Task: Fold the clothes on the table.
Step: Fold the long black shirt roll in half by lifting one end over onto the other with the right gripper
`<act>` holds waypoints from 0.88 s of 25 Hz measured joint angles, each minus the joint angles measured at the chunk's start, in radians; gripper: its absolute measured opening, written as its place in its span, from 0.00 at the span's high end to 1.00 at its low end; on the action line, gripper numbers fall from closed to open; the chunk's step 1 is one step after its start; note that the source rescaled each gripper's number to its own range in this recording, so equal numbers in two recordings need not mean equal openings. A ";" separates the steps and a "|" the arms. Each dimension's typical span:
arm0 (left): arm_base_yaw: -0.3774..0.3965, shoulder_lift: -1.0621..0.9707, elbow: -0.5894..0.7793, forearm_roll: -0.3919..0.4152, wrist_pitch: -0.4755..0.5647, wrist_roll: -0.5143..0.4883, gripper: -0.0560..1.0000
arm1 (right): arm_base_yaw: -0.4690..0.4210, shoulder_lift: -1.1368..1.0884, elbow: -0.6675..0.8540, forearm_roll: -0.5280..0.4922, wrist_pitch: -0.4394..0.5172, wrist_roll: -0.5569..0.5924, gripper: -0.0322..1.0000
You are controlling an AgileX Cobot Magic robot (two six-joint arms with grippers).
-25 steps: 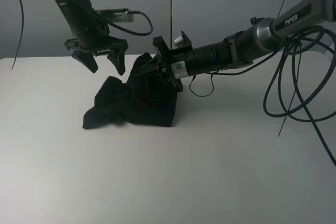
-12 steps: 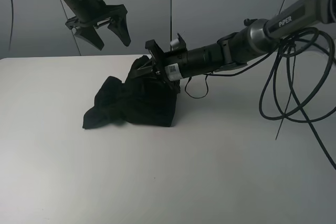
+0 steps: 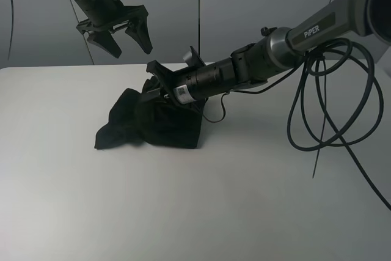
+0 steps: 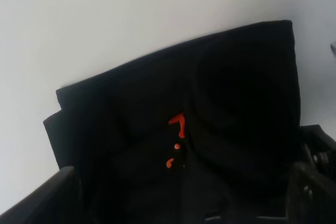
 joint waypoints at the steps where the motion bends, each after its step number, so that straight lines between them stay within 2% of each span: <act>1: 0.000 0.000 0.000 0.000 0.000 0.000 0.00 | 0.002 0.002 0.000 0.000 -0.002 -0.002 0.85; 5: 0.000 0.000 0.000 0.000 0.000 0.002 0.00 | 0.005 0.008 0.000 0.002 -0.012 0.000 0.83; 7: 0.000 0.000 0.000 0.000 0.000 0.002 0.00 | 0.005 0.014 0.000 0.004 -0.002 0.002 0.65; 9: 0.000 0.000 0.000 0.000 0.000 0.002 0.00 | 0.005 0.017 -0.002 0.004 0.016 0.002 0.35; 11: 0.000 0.000 0.000 0.000 0.000 0.002 0.00 | 0.005 0.017 -0.022 0.004 0.054 -0.009 0.19; 13: 0.000 0.000 0.000 0.000 0.000 0.002 0.00 | 0.005 0.017 -0.053 0.004 0.107 -0.023 0.17; 22: 0.000 0.000 0.000 0.000 0.000 0.023 0.00 | 0.005 0.017 -0.113 0.006 0.291 -0.029 0.18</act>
